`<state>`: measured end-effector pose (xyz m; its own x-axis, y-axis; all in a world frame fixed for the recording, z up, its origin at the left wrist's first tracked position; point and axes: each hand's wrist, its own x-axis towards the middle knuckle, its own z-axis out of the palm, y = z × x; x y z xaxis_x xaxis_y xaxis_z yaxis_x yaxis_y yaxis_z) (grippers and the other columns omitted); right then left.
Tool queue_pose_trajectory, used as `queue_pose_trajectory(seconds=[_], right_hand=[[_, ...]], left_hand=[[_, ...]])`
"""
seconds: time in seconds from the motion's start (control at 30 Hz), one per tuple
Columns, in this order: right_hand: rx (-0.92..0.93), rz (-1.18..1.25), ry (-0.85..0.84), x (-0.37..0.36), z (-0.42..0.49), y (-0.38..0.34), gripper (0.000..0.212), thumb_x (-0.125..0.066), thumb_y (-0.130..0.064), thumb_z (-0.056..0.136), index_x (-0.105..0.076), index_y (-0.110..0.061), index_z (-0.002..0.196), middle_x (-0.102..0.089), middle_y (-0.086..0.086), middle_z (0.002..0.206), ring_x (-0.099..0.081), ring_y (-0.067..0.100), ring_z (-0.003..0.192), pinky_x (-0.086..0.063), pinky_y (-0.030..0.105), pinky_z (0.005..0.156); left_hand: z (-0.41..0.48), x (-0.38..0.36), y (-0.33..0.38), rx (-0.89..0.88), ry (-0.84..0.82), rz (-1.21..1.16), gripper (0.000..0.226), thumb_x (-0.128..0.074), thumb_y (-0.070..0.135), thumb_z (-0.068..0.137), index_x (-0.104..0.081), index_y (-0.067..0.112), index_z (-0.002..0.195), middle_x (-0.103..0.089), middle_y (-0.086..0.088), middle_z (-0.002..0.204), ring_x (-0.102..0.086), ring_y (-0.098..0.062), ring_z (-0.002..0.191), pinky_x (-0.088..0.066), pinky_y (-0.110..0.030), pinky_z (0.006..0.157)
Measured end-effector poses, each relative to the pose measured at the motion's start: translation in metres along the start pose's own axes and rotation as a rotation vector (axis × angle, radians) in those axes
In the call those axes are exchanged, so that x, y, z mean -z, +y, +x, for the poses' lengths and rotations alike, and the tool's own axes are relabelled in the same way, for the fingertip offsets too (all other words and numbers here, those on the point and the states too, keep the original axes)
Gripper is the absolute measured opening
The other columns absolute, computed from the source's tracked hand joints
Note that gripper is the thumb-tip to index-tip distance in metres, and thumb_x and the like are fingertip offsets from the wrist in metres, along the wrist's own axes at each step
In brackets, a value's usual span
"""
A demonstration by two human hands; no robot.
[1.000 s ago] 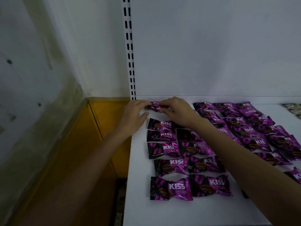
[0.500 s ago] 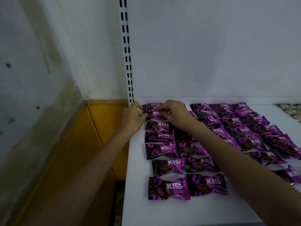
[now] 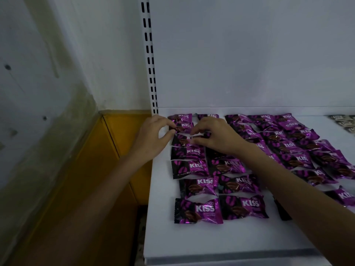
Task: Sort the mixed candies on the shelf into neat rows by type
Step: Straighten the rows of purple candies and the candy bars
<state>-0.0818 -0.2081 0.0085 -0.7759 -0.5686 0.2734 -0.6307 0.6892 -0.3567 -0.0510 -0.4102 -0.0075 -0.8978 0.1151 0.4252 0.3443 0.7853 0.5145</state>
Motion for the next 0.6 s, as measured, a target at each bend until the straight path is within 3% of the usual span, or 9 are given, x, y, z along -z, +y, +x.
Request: queue_pose_trajectory(seconds=[0.13,0.23,0.37,0.47,0.6], right_hand=[[0.011,-0.052,-0.008,-0.005,0.002,-0.006,0.022,-0.065,-0.027,0.084,-0.069,-0.015,0.101,-0.067,0.006,0.098,-0.056,0.019,0.094,-0.045,0.035,0.084],[0.021,-0.063,0.029,0.001,-0.004,-0.013,0.026,-0.062,-0.032,0.085,-0.068,-0.015,0.105,-0.066,0.006,0.101,-0.055,0.019,0.097,-0.042,0.03,0.082],[0.065,-0.098,-0.065,0.013,-0.024,-0.02,0.027,-0.066,-0.037,0.08,-0.069,-0.019,0.1,-0.066,0.002,0.096,-0.056,0.014,0.088,-0.045,0.028,0.076],[0.053,-0.067,-0.203,0.014,-0.033,-0.024,0.029,-0.068,-0.033,0.08,-0.067,-0.02,0.106,-0.066,-0.001,0.106,-0.058,0.011,0.093,-0.047,0.027,0.084],[0.035,-0.062,-0.216,0.015,-0.035,-0.026,0.029,-0.065,-0.025,0.084,-0.064,-0.016,0.111,-0.064,0.001,0.113,-0.058,0.012,0.099,-0.042,0.019,0.083]], left_hand=[[-0.024,0.007,0.022,-0.071,-0.096,-0.07,0.015,-0.061,0.018,0.086,-0.068,0.015,0.099,-0.061,-0.004,0.099,-0.051,-0.012,0.094,-0.033,-0.014,0.071],[-0.048,0.017,0.033,-0.094,-0.125,-0.122,0.013,-0.061,0.017,0.086,-0.07,0.016,0.097,-0.062,0.002,0.093,-0.053,-0.003,0.083,-0.037,-0.004,0.072],[-0.075,0.017,0.038,-0.068,-0.134,-0.096,0.019,-0.066,0.026,0.083,-0.068,0.019,0.1,-0.059,0.012,0.097,-0.052,-0.002,0.093,-0.04,-0.015,0.08],[-0.081,0.01,0.035,-0.046,-0.175,-0.077,0.028,-0.069,0.031,0.079,-0.067,0.02,0.105,-0.061,0.01,0.104,-0.051,-0.006,0.099,-0.044,-0.029,0.087],[-0.081,0.008,0.034,-0.054,-0.188,-0.049,0.029,-0.068,0.029,0.08,-0.066,0.02,0.108,-0.064,0.007,0.107,-0.051,-0.008,0.1,-0.042,-0.037,0.09]])
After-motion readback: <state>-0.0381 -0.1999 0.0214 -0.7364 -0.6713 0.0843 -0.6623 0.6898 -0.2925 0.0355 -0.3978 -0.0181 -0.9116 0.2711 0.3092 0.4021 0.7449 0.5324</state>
